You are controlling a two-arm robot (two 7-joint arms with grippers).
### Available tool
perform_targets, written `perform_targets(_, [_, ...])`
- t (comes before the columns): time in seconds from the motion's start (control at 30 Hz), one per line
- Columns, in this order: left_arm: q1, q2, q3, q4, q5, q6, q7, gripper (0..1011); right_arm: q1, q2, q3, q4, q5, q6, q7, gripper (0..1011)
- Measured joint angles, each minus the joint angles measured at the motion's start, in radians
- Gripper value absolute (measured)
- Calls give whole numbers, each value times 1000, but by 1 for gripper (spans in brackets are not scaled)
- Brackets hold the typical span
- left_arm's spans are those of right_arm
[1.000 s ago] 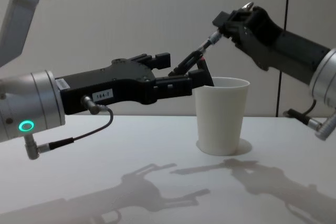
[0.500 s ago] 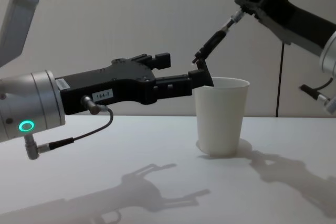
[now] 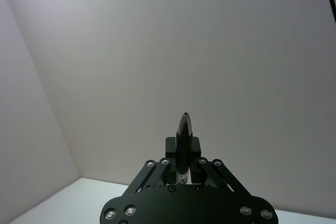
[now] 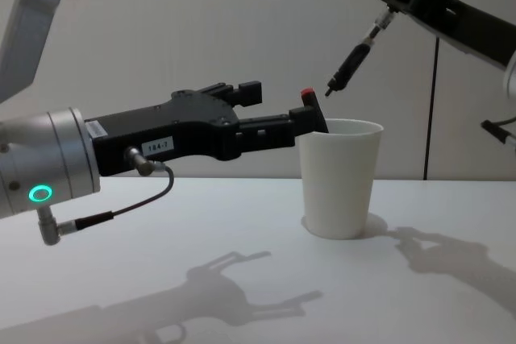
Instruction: Place the pen into the pen holder.
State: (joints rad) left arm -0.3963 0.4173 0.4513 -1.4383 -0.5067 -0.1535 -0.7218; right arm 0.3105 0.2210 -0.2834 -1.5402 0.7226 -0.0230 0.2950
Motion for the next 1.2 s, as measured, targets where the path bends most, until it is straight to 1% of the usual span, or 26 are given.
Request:
perform_targets(0.07, [0, 0, 0, 0, 0, 0, 0, 1003, 1, 4, -1, -1, -12, -4, -5, 134])
perform_targets(0.17, [0, 0, 0, 0, 0, 0, 0, 1003, 3, 12, -5, -2, -43, -13, -17, 134])
perform_targets(0.47, [0, 0, 0, 0, 0, 0, 0, 1003, 11, 22, -18, 8, -100, -21, -36, 134])
perform_targets(0.7, [0, 0, 0, 0, 0, 0, 0, 1003, 22, 21, -35, 29, -147, -16, -50, 134])
perform_targets(0.77, [0, 0, 0, 0, 0, 0, 0, 1003, 24, 21, -36, 32, -151, -14, -51, 134])
perform_targets(0.83, [0, 0, 0, 0, 0, 0, 0, 1003, 29, 19, -45, 44, -168, -7, -57, 134])
perform_targets(1.03, [0, 0, 0, 0, 0, 0, 0, 1003, 38, 15, -56, 59, -191, 2, -64, 135])
perform_targets(1.1, [0, 0, 0, 0, 0, 0, 0, 1002, 40, 13, -60, 64, -199, 4, -67, 151])
perform_targets(1.17, [0, 0, 0, 0, 0, 0, 0, 1003, 42, 13, -63, 69, -205, 7, -68, 236])
perform_targets(1.2, [0, 0, 0, 0, 0, 0, 0, 1003, 43, 12, -63, 70, -207, 8, -69, 252])
